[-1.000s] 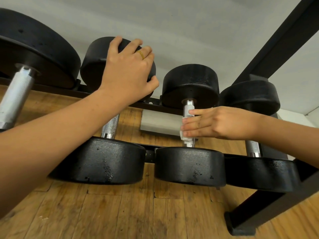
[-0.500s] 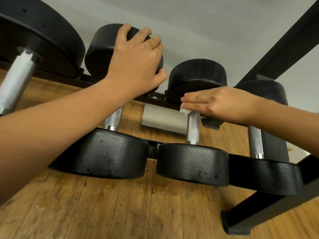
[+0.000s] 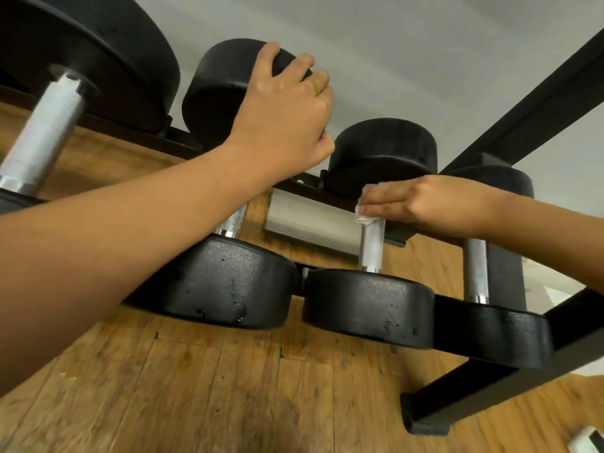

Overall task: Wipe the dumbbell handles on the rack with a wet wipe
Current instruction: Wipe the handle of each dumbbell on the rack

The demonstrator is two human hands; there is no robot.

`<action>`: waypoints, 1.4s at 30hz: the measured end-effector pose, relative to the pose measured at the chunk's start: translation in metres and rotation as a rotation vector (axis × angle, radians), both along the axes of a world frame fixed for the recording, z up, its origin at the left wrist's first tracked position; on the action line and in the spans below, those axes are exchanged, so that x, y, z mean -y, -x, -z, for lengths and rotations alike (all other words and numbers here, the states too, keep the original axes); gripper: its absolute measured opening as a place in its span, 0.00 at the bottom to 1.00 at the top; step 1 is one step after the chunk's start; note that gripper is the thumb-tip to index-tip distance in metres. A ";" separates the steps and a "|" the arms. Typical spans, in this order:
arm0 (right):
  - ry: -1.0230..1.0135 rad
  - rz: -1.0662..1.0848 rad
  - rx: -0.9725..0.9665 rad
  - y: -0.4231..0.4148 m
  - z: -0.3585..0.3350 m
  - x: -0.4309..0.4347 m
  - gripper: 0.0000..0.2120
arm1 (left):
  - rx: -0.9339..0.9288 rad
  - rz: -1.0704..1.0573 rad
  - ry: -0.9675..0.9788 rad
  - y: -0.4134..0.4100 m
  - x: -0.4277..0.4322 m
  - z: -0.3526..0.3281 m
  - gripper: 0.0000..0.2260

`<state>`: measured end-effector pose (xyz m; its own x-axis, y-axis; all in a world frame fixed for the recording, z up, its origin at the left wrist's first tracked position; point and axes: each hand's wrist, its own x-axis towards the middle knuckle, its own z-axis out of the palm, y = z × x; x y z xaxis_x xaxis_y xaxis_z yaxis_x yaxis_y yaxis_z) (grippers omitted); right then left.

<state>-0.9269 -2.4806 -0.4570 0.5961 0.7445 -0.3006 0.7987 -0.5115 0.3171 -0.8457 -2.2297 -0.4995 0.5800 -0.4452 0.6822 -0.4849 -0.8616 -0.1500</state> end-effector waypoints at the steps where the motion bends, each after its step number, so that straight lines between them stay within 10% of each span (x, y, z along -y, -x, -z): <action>1: 0.001 -0.004 -0.009 0.004 0.000 -0.001 0.34 | 0.002 0.002 0.001 0.000 0.000 0.000 0.24; 16: 0.050 -0.099 -0.214 0.036 0.021 -0.021 0.24 | -0.001 0.003 0.004 -0.002 0.000 0.000 0.22; 23: -0.052 0.121 -0.002 0.002 0.008 0.003 0.31 | 0.003 0.003 0.000 -0.004 0.001 0.000 0.23; 28: 0.006 -0.067 -0.293 0.035 0.022 -0.025 0.18 | 0.001 0.001 0.004 -0.004 0.001 0.000 0.23; 42: -0.043 0.048 -0.137 0.016 0.014 -0.011 0.28 | -0.015 -0.011 -0.048 0.000 -0.002 -0.001 0.24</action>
